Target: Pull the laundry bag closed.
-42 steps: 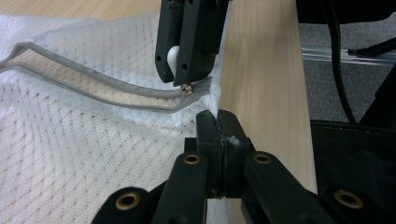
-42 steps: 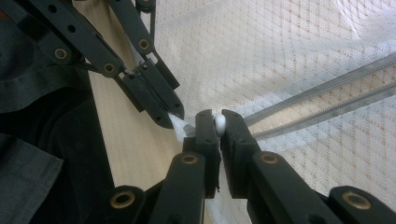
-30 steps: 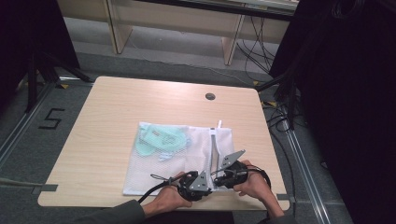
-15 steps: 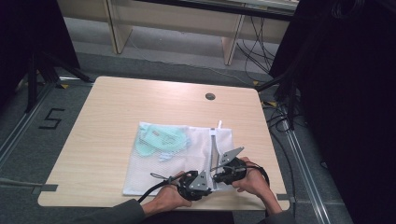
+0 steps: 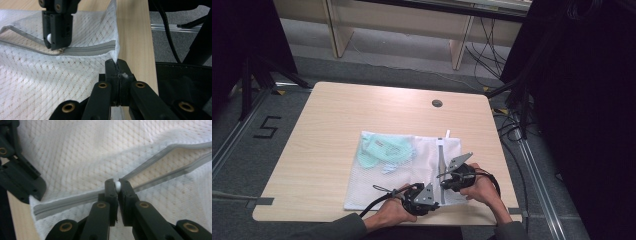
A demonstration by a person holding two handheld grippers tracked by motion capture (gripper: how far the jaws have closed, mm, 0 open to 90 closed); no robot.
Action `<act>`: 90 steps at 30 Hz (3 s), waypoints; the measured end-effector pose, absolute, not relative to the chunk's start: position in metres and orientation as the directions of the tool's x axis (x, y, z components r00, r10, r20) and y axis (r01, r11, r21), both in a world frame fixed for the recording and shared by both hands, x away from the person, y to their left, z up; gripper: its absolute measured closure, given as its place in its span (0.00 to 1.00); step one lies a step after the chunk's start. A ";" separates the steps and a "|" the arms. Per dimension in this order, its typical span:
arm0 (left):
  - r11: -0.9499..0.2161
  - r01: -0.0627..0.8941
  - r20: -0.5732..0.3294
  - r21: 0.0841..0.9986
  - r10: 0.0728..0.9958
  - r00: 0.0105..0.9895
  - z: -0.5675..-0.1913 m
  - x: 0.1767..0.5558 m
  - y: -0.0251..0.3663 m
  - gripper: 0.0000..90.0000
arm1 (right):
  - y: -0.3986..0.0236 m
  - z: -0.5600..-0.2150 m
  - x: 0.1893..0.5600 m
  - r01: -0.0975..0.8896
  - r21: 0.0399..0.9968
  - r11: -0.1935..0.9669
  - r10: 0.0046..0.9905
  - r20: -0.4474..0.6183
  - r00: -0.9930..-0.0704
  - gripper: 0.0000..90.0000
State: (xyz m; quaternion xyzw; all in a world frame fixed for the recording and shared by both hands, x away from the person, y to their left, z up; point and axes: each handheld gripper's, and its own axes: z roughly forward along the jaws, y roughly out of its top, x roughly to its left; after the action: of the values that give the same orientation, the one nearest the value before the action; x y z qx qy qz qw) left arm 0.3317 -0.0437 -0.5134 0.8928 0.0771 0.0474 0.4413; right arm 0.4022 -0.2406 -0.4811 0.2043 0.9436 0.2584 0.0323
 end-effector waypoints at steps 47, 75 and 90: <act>-0.593 0.111 -0.008 0.797 0.174 0.985 -0.512 0.334 -0.041 0.99 | -0.239 -0.477 0.430 0.381 0.496 0.780 0.441 -0.004 -0.898 0.96; -0.595 0.111 0.000 0.796 0.183 0.983 -0.511 0.330 -0.041 0.99 | -0.239 -0.479 0.445 0.381 0.514 0.769 0.453 -0.017 -0.891 0.96; -0.608 0.101 0.002 0.787 0.167 0.986 -0.514 0.328 -0.043 0.99 | -0.243 -0.478 0.454 0.389 0.512 0.766 0.479 -0.051 -0.877 0.96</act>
State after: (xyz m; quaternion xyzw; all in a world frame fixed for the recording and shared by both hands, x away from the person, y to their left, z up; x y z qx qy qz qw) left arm 0.3283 -0.0432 -0.5136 0.8959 0.0747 0.0375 0.4363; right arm 0.4544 -0.2433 -0.4780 0.2318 0.9354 0.2517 0.0895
